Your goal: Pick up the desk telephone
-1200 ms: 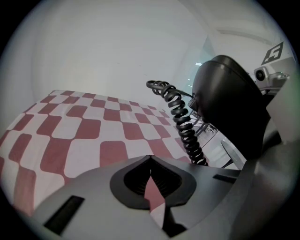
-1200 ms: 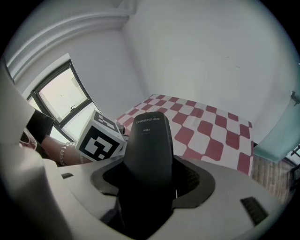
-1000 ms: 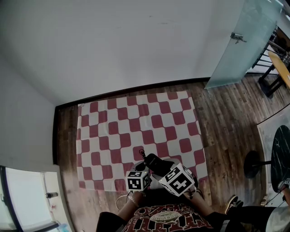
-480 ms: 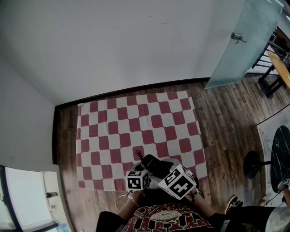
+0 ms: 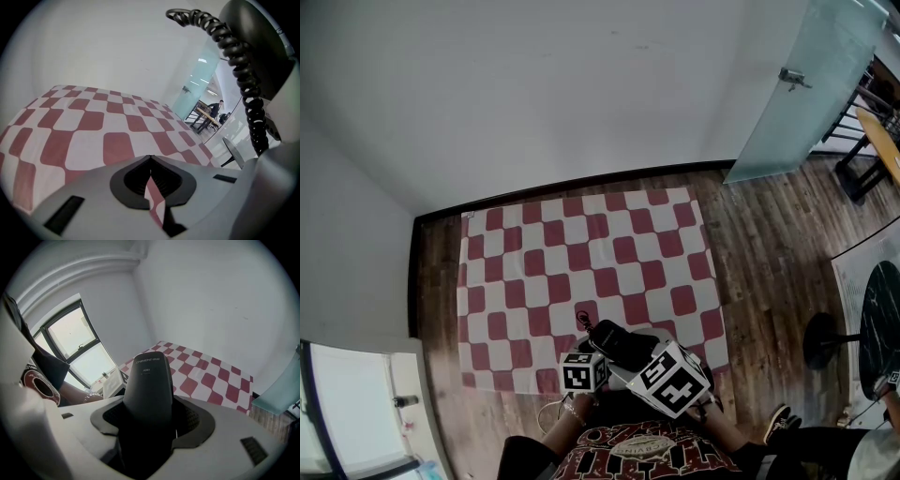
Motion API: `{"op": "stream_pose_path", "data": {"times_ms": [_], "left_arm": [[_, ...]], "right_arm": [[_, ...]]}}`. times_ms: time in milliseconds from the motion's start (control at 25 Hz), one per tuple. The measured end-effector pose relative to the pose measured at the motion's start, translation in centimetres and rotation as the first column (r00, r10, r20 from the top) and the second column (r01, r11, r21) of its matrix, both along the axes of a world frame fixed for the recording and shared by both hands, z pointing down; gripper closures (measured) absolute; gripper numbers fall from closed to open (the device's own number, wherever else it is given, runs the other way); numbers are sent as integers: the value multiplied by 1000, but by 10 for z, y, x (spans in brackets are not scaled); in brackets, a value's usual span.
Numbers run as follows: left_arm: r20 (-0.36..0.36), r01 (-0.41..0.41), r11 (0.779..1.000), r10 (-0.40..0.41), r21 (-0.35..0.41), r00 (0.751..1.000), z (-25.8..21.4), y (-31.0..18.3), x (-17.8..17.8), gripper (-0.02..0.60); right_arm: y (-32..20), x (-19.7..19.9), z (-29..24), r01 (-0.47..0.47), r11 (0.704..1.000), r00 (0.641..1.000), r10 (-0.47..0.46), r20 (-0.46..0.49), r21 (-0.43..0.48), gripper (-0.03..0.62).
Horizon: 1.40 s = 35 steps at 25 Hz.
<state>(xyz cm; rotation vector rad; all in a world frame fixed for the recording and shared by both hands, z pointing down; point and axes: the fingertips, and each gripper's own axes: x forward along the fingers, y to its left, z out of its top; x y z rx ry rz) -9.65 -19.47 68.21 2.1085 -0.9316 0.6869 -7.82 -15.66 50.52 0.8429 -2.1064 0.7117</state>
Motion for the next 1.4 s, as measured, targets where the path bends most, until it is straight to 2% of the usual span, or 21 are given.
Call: {"op": "stream_pose_path", "data": {"times_ms": [280, 520, 1400], "left_arm": [[2, 5, 1000, -5, -7, 1000, 4, 2, 0, 572], [35, -17, 1000, 17, -11, 999, 9, 5, -4, 572], [38, -16, 1000, 16, -13, 999, 10, 7, -6, 572]], "right_arm": [[2, 0, -1, 5, 1000, 1000, -5, 2, -3, 303], [3, -1, -3, 16, 1000, 1000, -16, 0, -4, 303], [9, -3, -3, 35, 999, 999, -35, -6, -12, 303]]}}
